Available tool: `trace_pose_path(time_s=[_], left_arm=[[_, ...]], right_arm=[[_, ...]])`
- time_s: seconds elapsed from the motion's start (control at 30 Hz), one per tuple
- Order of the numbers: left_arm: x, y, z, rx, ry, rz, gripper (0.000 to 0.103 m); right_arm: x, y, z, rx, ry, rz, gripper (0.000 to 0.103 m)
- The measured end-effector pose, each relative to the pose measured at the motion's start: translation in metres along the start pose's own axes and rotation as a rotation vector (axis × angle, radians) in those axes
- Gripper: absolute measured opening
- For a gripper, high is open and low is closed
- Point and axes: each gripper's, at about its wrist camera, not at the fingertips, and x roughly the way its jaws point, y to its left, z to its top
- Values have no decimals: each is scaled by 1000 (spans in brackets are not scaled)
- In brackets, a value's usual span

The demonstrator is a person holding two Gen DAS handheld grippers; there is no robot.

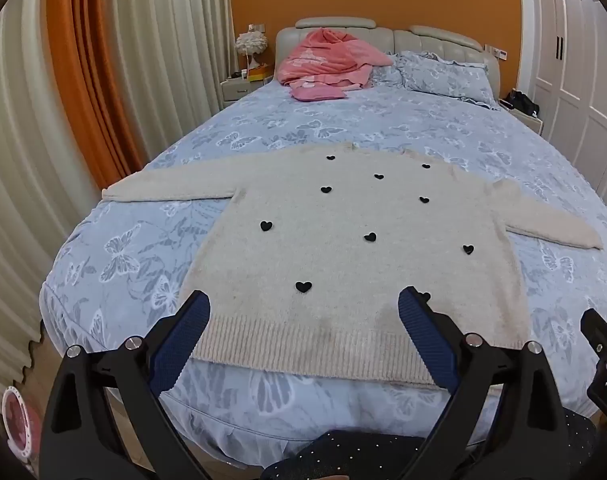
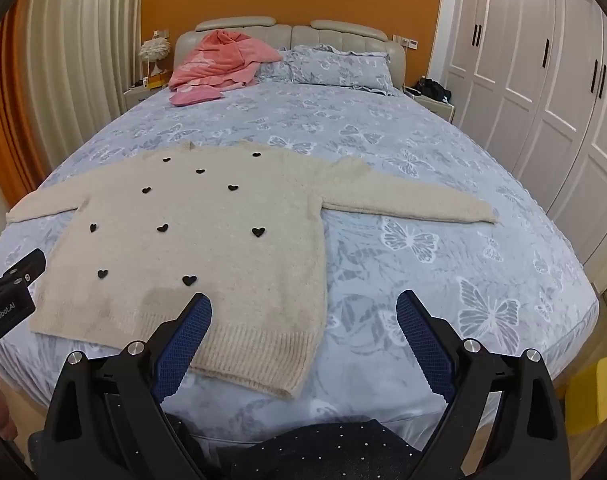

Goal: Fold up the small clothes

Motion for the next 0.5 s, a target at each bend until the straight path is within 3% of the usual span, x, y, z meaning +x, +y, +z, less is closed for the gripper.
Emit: trace_pose_path(time_s=[0.37,0.5], left_arm=[[-21,-8,7,33,-29,15,93],[-23,-2,-5,32,-40,9,93]], right_arm=[[-8,3,-3,8,-21,1,92],[-13,7,-4,5,-28,5,92]])
